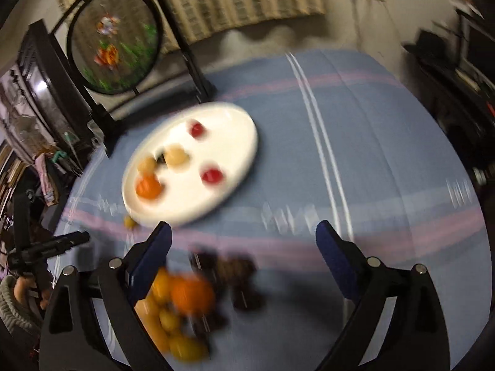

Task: Organize fruits
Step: 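Move both open tools back toward the fruit pile, then grasp a dark brown fruit with the left tool while the right tool grasps an olive-green tomato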

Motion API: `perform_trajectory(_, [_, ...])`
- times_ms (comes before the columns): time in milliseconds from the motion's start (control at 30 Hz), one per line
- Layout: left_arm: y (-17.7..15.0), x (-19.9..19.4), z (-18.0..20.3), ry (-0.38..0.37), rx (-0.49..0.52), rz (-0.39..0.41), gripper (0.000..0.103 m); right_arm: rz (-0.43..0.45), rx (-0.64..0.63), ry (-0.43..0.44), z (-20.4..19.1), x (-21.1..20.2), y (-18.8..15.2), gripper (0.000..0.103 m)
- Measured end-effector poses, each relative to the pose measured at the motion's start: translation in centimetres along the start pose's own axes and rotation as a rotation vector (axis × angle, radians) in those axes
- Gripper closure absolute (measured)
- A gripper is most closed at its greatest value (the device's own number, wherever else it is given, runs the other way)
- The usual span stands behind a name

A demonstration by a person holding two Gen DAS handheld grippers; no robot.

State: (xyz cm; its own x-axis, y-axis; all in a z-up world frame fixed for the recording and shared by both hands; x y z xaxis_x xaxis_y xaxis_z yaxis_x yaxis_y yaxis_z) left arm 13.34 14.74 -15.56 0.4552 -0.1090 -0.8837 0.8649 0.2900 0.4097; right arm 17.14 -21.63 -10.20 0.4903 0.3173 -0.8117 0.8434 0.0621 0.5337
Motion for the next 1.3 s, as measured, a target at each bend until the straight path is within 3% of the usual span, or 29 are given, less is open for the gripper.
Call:
perform_trajectory(100, [-2.8, -0.4, 0.7, -0.019, 0.014, -0.027, 0.03, -0.073, 0.086, 0.005, 0.7, -0.8, -4.6, 0.009])
perform_trajectory(200, [-4.6, -0.5, 2.4, -0.042, 0.057, -0.04, 0.029, -0.137, 0.091, 0.024, 0.1, -1.0, -6.8, 0.009])
perform_trajectory(400, [-6.4, -0.9, 6.6, -0.105, 0.15, -0.047, 0.029, -0.1, -0.01, 0.002, -2.1, -2.7, -6.6, 0.008])
perform_trajectory(567, [-7.1, 0.0, 8.9, -0.102, 0.236, -0.069, 0.028, -0.089, -0.009, -0.002, -1.9, -3.3, -6.6, 0.008])
perform_trajectory(800, [-7.3, 2.0, 8.9, -0.112, 0.207, -0.128, 0.028, -0.091, 0.037, -0.013, -0.7, -3.3, -6.9, 0.008])
perform_trajectory(1033, [-6.8, 2.5, 8.6, -0.113, 0.156, -0.129, 0.031, -0.105, 0.025, -0.011, -1.0, -3.0, -7.0, 0.008])
perform_trajectory(1300, [-7.1, 2.7, 9.9, -0.131, 0.19, -0.129, 0.06, -0.132, 0.0, -0.009, -1.5, -2.6, -7.3, 0.008])
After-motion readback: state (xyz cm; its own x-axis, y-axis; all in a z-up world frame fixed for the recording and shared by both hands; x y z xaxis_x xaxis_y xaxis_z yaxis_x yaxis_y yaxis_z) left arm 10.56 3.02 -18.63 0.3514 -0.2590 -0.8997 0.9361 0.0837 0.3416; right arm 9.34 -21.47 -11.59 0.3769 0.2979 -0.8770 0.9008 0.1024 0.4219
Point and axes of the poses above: each gripper's, at about its wrist camera, not at the fingertips, and x roughly the way its jaws point, z to its right, y to its top, the point moved 7 cm from there along x, roughly the way its jaws point, and after that the axes turned 3 degrees about -x, right-handed, at the moved point
